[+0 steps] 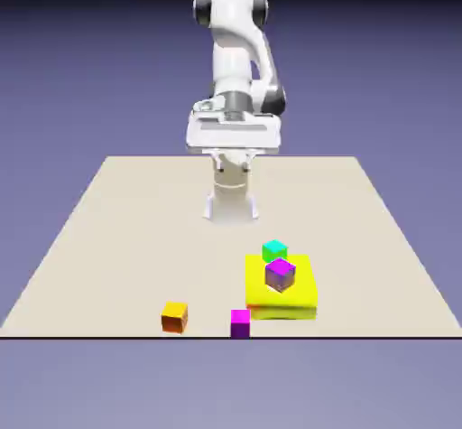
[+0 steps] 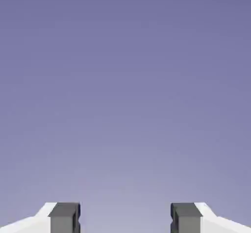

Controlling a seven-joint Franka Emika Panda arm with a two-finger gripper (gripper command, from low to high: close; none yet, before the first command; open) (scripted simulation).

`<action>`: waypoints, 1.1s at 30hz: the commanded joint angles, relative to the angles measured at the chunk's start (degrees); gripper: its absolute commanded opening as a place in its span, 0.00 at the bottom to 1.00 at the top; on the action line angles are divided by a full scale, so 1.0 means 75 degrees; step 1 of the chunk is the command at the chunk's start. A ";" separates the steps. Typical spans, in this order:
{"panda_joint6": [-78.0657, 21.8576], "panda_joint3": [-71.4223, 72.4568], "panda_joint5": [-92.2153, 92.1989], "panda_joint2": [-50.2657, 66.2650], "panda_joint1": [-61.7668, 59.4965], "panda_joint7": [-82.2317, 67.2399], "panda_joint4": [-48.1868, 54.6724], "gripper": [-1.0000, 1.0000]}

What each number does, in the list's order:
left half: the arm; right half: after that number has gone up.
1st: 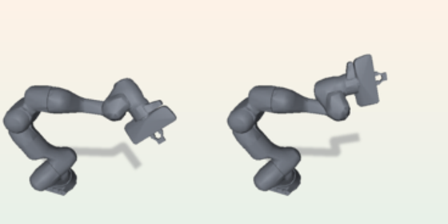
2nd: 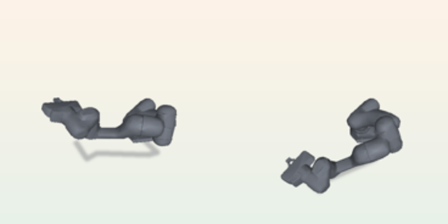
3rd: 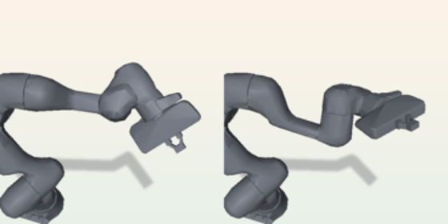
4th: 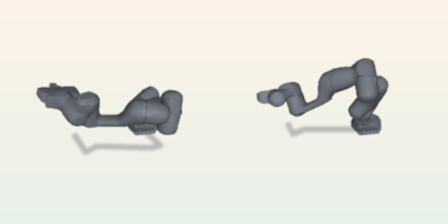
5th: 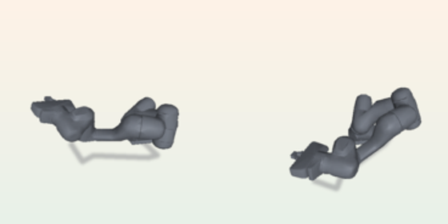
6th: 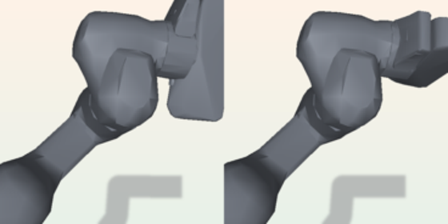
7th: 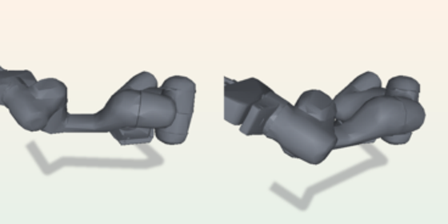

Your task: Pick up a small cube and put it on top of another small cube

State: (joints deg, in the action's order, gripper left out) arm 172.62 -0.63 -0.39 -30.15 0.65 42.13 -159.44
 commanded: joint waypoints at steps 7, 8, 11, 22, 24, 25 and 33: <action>-0.1075 -0.0488 -0.0302 0.1938 -0.0026 -0.0250 0.1206 0.50; -0.1228 -0.0558 -0.0346 0.2215 -0.0029 -0.0285 0.1378 0.50; -0.1688 -0.0767 -0.0475 0.3046 -0.0040 -0.0392 0.1894 0.50; -0.3377 -0.1534 -0.0950 0.6091 -0.0081 -0.0784 0.3789 0.50; -0.3684 -0.1674 -0.1037 0.6645 -0.0088 -0.0856 0.4133 0.50; -0.3837 -0.1744 -0.1080 0.6922 -0.0092 -0.0891 0.4305 0.50; -0.2861 -0.1379 -0.1526 0.8285 -0.0402 -0.1203 0.4538 0.00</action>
State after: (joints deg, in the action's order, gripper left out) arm 151.16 -10.97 -11.83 31.99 -2.36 33.11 -125.41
